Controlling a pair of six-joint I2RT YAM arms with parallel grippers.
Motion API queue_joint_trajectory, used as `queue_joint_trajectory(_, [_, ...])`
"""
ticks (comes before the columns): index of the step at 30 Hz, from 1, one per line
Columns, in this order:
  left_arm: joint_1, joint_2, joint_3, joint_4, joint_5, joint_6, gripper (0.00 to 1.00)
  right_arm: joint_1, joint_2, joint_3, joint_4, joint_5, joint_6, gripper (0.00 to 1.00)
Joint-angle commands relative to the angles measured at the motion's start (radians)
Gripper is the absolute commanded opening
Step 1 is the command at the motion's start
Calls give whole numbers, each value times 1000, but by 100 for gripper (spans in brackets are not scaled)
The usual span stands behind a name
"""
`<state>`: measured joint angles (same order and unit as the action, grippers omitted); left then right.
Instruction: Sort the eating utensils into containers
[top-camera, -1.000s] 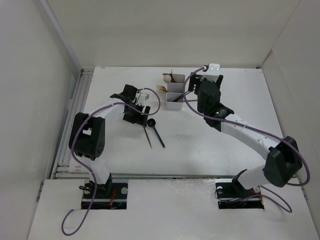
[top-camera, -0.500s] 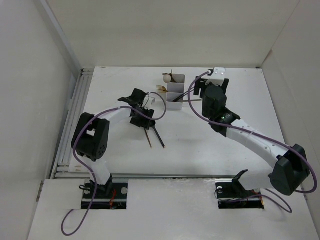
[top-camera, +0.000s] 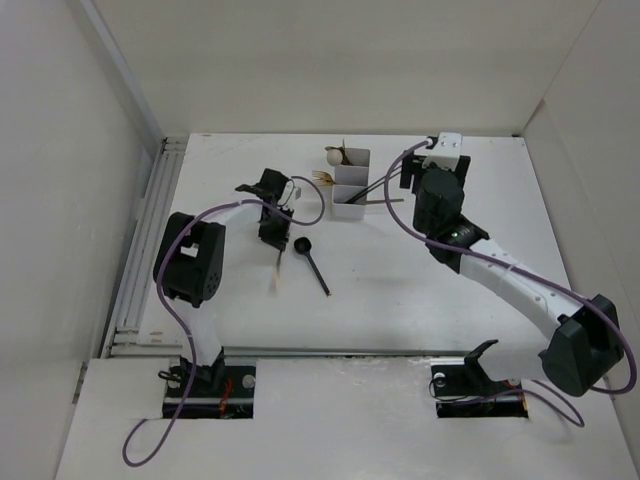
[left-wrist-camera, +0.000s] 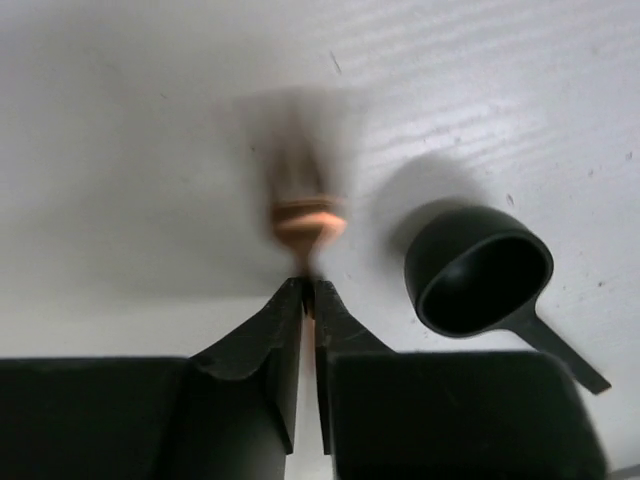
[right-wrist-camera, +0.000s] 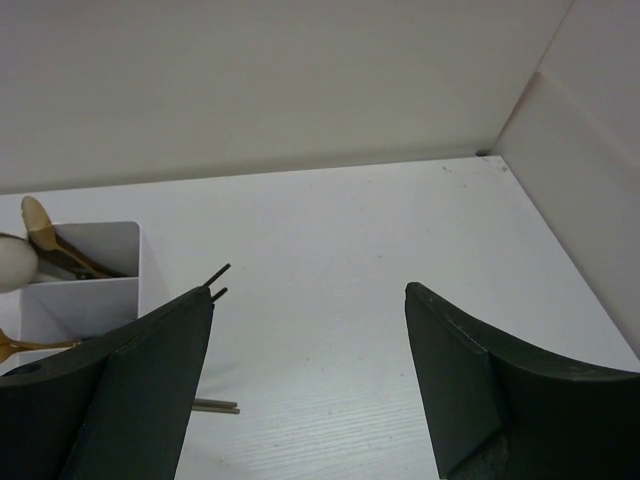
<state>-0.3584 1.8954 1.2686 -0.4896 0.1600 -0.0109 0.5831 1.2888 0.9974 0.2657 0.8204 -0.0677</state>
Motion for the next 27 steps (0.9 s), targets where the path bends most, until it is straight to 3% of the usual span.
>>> queue_joint_trajectory(1, [30, 62, 14, -21, -37, 0, 1, -23, -28, -3, 10, 20, -24, 82])
queue_joint_trajectory(8, [113, 96, 92, -41, -33, -20, 0, -61, -19, 24, 10, -26, -67, 82])
queue_joint_trajectory(13, [145, -1, 195, -18, 4, -11, 0, -101, -9, 53, 10, -92, -78, 82])
queue_joint_trajectory(19, [145, -163, 368, 127, -23, 9, 0, -155, 0, 57, 76, -190, -78, 82])
queue_joint_trajectory(23, [47, -173, 511, 233, -25, 54, 0, -175, -11, 3, 162, -218, -67, 82])
queue_joint_trajectory(27, [4, -173, 555, 425, 58, 74, 0, -175, -11, 3, 197, -241, -67, 82])
